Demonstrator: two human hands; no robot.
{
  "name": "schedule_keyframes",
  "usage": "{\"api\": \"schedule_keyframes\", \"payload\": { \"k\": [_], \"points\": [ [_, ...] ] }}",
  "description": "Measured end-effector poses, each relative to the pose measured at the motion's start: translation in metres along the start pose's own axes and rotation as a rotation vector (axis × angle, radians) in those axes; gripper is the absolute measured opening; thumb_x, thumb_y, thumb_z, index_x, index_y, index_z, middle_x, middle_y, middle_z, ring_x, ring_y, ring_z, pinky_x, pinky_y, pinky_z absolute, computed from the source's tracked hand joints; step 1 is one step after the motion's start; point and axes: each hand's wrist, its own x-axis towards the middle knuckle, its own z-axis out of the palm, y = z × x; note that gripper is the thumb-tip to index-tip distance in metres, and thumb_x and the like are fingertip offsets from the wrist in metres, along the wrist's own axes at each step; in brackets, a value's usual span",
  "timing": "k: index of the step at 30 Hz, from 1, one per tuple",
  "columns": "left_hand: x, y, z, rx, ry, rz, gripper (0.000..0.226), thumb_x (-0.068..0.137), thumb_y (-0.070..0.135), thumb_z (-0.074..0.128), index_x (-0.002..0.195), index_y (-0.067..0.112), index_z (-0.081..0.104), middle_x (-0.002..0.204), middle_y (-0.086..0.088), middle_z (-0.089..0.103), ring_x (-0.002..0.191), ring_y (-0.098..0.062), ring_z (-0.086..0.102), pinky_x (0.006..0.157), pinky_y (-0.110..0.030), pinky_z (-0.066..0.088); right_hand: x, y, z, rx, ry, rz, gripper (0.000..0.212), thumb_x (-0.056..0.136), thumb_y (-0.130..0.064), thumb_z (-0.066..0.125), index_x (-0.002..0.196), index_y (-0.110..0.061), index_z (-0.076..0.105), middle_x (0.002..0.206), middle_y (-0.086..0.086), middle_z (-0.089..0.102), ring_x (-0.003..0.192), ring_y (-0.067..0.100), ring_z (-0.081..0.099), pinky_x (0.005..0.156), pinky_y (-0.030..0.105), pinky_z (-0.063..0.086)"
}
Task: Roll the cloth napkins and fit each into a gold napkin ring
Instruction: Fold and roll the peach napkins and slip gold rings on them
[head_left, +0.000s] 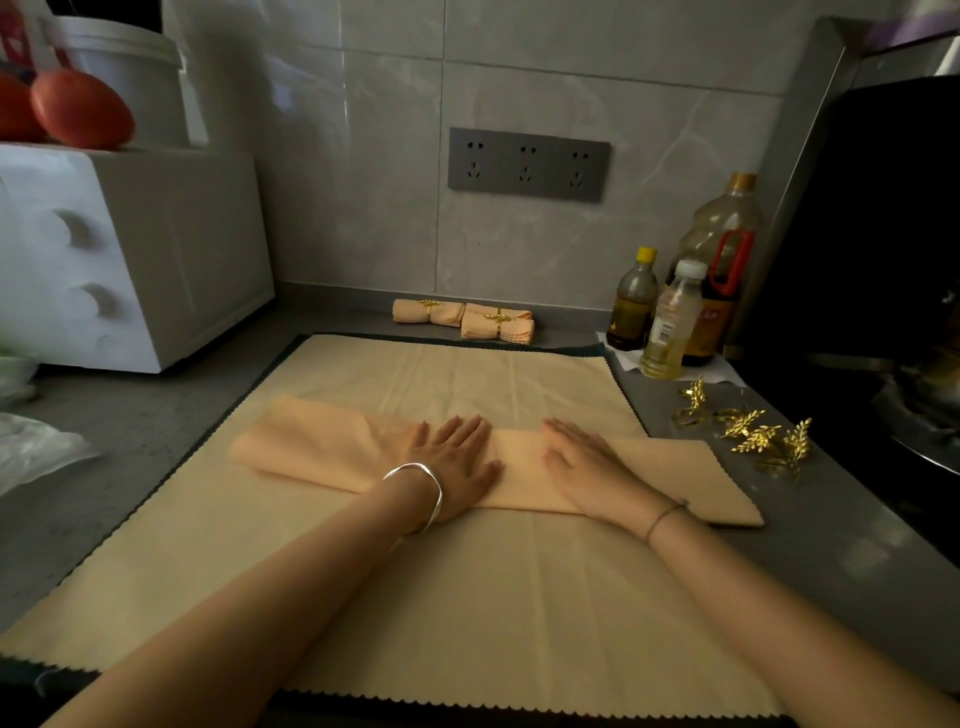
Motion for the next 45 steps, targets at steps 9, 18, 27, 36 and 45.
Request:
{"api": "schedule_keyframes", "payload": {
  "k": [9, 18, 27, 36, 45],
  "points": [
    [-0.007, -0.026, -0.002, -0.006, -0.001, -0.089, 0.064, 0.096, 0.055, 0.017, 0.150, 0.026, -0.001, 0.158, 0.008, -0.004, 0.145, -0.014, -0.004, 0.117, -0.038, -0.003, 0.006, -0.019, 0.021, -0.084, 0.011, -0.043, 0.049, 0.101, -0.034, 0.022, 0.150, -0.032, 0.014, 0.159, -0.007, 0.006, 0.145, 0.007, 0.003, 0.116, 0.029, 0.001],
    [-0.030, -0.113, -0.014, 0.032, 0.003, -0.285, 0.068, 0.095, 0.058, 0.014, 0.151, 0.022, 0.000, 0.158, 0.003, -0.003, 0.145, -0.016, -0.002, 0.118, -0.037, 0.001, 0.007, -0.019, 0.020, -0.103, -0.014, -0.042, 0.049, 0.102, -0.035, 0.019, 0.150, -0.032, 0.010, 0.159, -0.008, 0.003, 0.145, 0.008, 0.001, 0.116, 0.028, 0.000],
    [-0.022, -0.122, -0.020, 0.083, 0.005, -0.421, 0.069, 0.095, 0.057, 0.013, 0.150, 0.016, 0.009, 0.158, -0.003, 0.004, 0.145, -0.023, -0.001, 0.117, -0.043, -0.004, 0.005, -0.020, 0.020, -0.096, 0.004, -0.045, 0.049, 0.102, -0.033, 0.021, 0.150, -0.030, 0.013, 0.159, -0.006, 0.005, 0.145, 0.009, 0.003, 0.116, 0.028, 0.001],
    [0.017, -0.050, -0.027, -0.053, 0.058, -0.071, 0.051, 0.096, 0.052, 0.029, 0.133, 0.019, 0.042, 0.135, -0.004, 0.041, 0.124, -0.023, 0.039, 0.103, -0.035, 0.033, 0.000, -0.018, 0.020, 0.153, 0.156, -0.144, 0.041, 0.101, -0.030, 0.033, 0.140, -0.020, 0.042, 0.150, -0.005, 0.035, 0.138, 0.007, 0.026, 0.111, 0.016, 0.013],
    [0.028, -0.058, -0.034, -0.076, 0.016, -0.137, 0.042, 0.091, 0.054, 0.044, 0.115, 0.020, 0.048, 0.112, -0.002, 0.050, 0.101, -0.019, 0.042, 0.088, -0.029, 0.033, -0.031, -0.039, 0.011, 0.109, 0.158, -0.400, 0.030, 0.089, -0.049, 0.053, 0.109, -0.030, 0.064, 0.111, -0.019, 0.061, 0.104, -0.001, 0.052, 0.091, 0.020, 0.042]
  ]
}}
